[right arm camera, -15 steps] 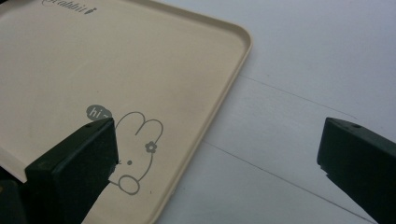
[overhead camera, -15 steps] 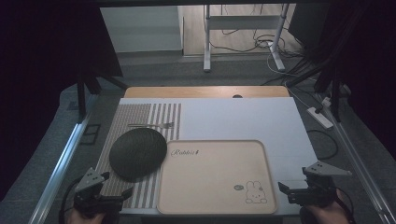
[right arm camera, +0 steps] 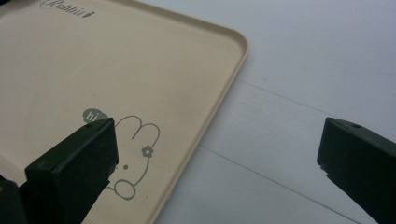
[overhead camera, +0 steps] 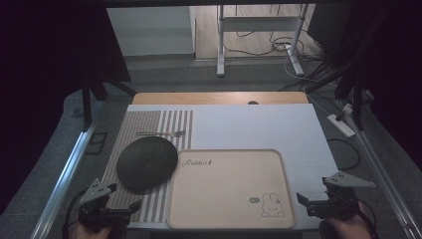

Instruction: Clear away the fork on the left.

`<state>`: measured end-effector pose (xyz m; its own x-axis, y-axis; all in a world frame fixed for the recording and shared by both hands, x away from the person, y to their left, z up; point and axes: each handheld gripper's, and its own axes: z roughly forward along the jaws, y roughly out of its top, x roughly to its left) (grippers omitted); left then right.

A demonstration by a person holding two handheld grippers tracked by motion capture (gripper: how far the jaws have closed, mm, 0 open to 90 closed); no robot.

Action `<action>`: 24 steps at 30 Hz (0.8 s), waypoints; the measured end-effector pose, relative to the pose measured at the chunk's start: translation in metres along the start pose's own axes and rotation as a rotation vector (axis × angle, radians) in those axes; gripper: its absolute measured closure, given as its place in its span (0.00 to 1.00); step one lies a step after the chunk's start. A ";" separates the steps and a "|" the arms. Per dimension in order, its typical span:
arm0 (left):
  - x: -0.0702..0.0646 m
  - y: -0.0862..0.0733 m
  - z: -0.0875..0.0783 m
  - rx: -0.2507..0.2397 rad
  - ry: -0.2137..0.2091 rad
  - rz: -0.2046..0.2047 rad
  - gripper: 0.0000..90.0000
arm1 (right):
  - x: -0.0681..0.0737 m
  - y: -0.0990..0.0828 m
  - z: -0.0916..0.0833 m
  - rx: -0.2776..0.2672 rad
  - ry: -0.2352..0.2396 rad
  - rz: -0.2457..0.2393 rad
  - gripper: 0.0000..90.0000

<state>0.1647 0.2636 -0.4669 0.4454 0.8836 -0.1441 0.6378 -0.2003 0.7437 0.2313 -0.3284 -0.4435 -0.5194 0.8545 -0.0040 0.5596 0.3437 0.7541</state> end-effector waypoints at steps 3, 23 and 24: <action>0.000 0.000 0.000 0.001 -0.002 -0.002 0.00 | -0.001 0.000 0.001 0.006 0.007 0.003 0.00; 0.000 0.008 0.000 -0.029 -0.015 -0.001 0.00 | 0.000 0.001 0.003 0.018 0.028 -0.010 0.00; 0.000 0.009 0.001 -0.026 -0.022 0.002 0.00 | 0.000 0.001 0.003 0.019 0.027 -0.009 0.00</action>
<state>0.1707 0.2613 -0.4612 0.4603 0.8738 -0.1567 0.6204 -0.1904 0.7608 0.2339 -0.3267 -0.4444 -0.5421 0.8403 0.0071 0.5663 0.3591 0.7419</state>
